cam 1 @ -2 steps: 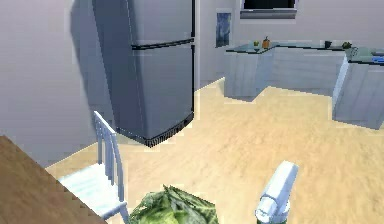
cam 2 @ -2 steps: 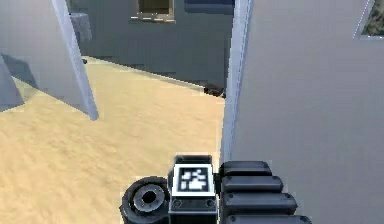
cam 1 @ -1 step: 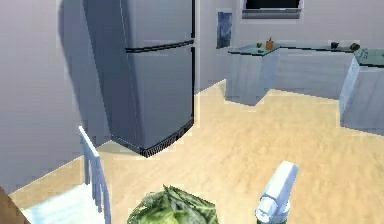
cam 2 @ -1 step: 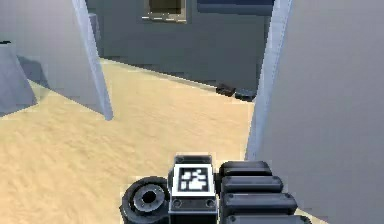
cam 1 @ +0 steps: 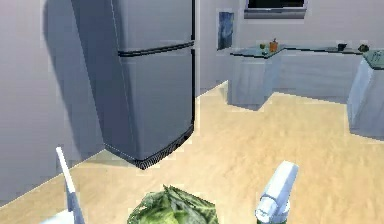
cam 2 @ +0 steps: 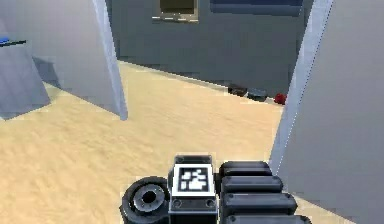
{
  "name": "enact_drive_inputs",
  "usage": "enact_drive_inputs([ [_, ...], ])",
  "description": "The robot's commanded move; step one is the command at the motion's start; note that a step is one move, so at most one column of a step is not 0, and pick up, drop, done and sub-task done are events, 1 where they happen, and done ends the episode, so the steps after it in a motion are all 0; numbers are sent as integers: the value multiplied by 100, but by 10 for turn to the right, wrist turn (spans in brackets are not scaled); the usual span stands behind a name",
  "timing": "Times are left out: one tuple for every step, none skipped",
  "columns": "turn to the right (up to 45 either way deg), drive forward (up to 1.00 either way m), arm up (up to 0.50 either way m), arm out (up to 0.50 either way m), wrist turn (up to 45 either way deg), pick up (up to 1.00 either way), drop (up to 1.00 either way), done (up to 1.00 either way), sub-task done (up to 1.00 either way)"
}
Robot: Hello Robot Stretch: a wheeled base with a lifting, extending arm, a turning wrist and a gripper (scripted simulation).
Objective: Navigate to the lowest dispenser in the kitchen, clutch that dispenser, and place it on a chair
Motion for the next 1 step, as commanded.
enact_drive_inputs([
  [450, 0, 0, 0, 0, 0, 0, 0, 0],
])
